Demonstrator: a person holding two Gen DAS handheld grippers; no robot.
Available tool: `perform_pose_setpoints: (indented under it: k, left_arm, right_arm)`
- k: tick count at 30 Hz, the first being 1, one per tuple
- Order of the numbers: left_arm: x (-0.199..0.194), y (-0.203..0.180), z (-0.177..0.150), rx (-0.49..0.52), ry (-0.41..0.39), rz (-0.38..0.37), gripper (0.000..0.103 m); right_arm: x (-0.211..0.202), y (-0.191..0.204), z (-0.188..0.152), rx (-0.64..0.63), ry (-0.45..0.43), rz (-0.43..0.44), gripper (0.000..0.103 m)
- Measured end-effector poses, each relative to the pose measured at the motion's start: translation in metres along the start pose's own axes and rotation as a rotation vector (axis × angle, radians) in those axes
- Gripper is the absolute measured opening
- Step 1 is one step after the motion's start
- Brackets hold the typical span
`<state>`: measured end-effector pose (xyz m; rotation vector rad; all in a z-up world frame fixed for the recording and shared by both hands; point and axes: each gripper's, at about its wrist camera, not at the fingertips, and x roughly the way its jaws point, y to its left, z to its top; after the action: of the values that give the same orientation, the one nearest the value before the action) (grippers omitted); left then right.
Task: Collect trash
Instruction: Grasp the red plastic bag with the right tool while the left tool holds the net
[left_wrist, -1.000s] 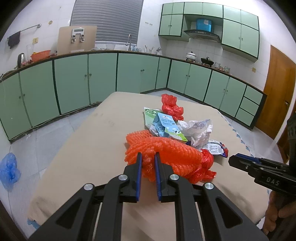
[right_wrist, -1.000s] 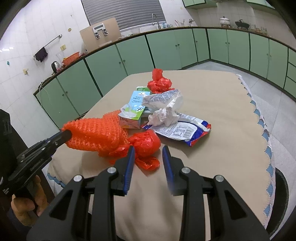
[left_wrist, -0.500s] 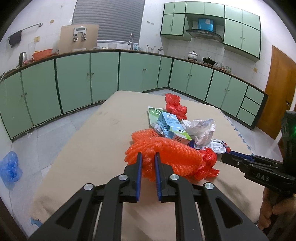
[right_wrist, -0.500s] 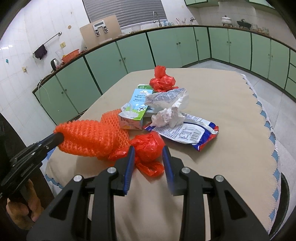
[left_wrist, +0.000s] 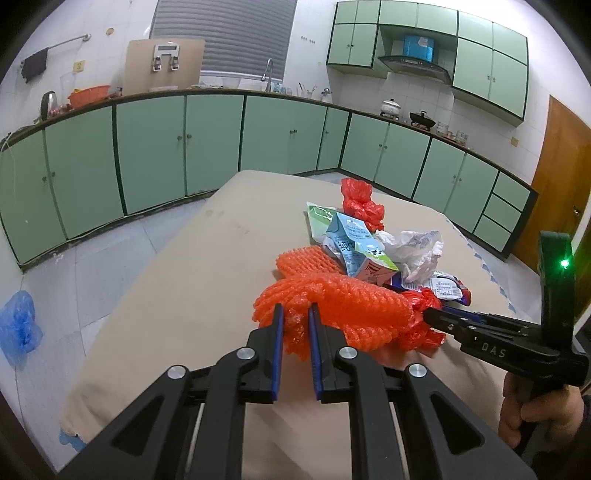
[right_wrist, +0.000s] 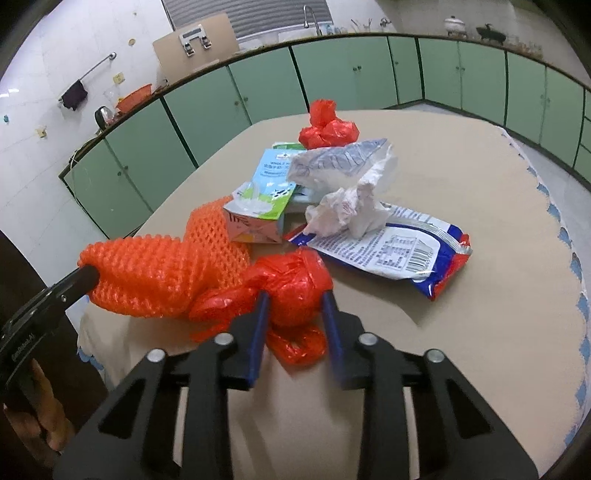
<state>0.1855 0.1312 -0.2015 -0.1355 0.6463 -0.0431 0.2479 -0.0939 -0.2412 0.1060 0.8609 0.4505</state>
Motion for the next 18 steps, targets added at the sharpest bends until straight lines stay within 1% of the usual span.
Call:
perform_pose_setpoints:
  k: [7, 11, 14, 18]
  left_arm:
    - [-0.012, -0.001, 0.003, -0.003, -0.019, -0.011, 0.013]
    - [-0.025, -0.007, 0.005, 0.004, -0.030, -0.023, 0.013]
    - [-0.035, -0.018, 0.007, 0.019, -0.035, -0.040, 0.013]
    - [-0.046, -0.049, 0.007, 0.057, -0.032, -0.092, 0.013]
  right_arm:
    - [-0.024, 0.001, 0.001, -0.011, -0.033, 0.004, 0.017]
    - [-0.055, -0.006, 0.000, -0.004, -0.069, -0.009, 0.016]
    - [-0.085, -0.022, -0.008, 0.024, -0.102, -0.031, 0.016]
    - [-0.124, -0.054, -0.024, 0.068, -0.130, -0.083, 0.016]
